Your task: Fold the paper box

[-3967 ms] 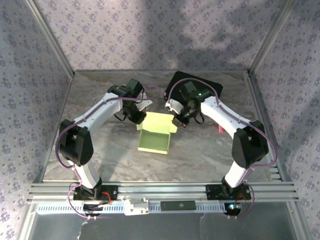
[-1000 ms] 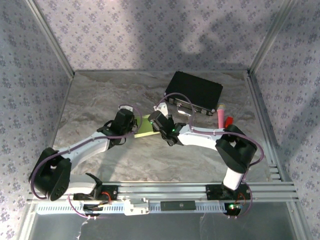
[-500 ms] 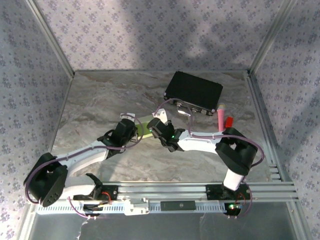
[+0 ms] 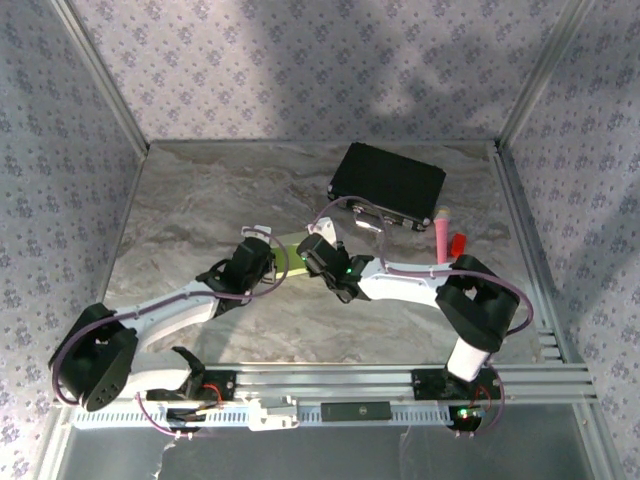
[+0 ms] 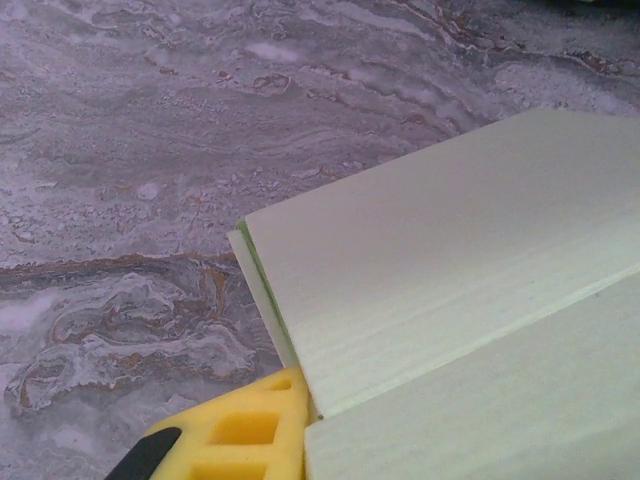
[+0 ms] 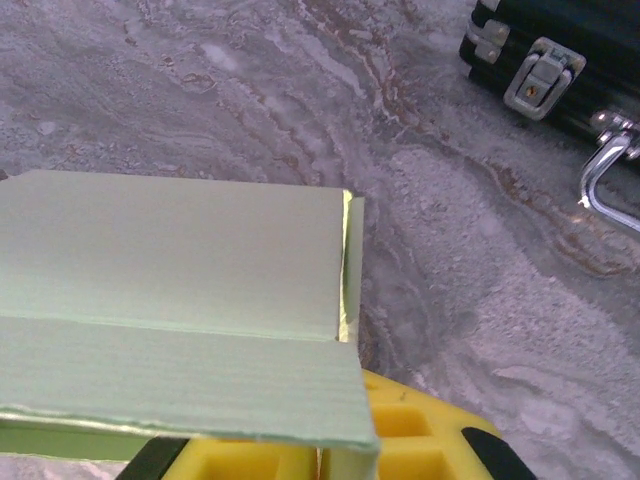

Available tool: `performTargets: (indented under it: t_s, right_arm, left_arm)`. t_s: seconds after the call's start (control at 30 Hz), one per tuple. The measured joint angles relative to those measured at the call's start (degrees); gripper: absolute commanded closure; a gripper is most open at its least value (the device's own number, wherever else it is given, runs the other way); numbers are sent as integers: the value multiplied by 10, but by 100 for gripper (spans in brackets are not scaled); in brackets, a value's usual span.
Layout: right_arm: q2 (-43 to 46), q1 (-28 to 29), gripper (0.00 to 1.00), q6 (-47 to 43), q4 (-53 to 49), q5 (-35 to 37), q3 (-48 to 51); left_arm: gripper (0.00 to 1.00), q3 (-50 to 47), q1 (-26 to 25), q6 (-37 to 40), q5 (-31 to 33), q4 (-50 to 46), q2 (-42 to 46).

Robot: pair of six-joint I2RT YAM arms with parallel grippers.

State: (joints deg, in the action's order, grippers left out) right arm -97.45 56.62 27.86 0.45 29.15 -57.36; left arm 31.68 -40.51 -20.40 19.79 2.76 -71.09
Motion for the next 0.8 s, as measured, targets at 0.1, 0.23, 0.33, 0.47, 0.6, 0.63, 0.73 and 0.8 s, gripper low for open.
performTargets:
  t_s: [0.1, 0.23, 0.33, 0.47, 0.6, 0.63, 0.73, 0.8]
  right_arm:
    - [0, -3, 85, 12, 3, -9, 0]
    - [-2, -3, 79, 21, 4, -14, 0]
    - [-2, -1, 71, 29, 4, -15, 0]
    - [11, 1, 62, 33, 3, -25, 12]
    - [38, 2, 56, 33, -12, -52, 17]
    - [48, 2, 55, 33, -16, -61, 19]
    - [77, 2, 52, 34, -27, -83, 23]
    - [94, 2, 51, 38, -34, -99, 24]
  left_arm:
    - [84, 5, 0, 0, 0, 0, -7]
    - [84, 6, 0, 0, 0, 1, -7]
    - [84, 6, -1, 5, -3, 3, -7]
    - [85, 6, -6, 21, -5, 4, -7]
    - [86, 6, -11, 41, -3, 3, -7]
    - [86, 6, -12, 45, -2, 3, -7]
    - [86, 6, -15, 54, 4, 3, -7]
    - [86, 6, -18, 56, 4, 4, -7]
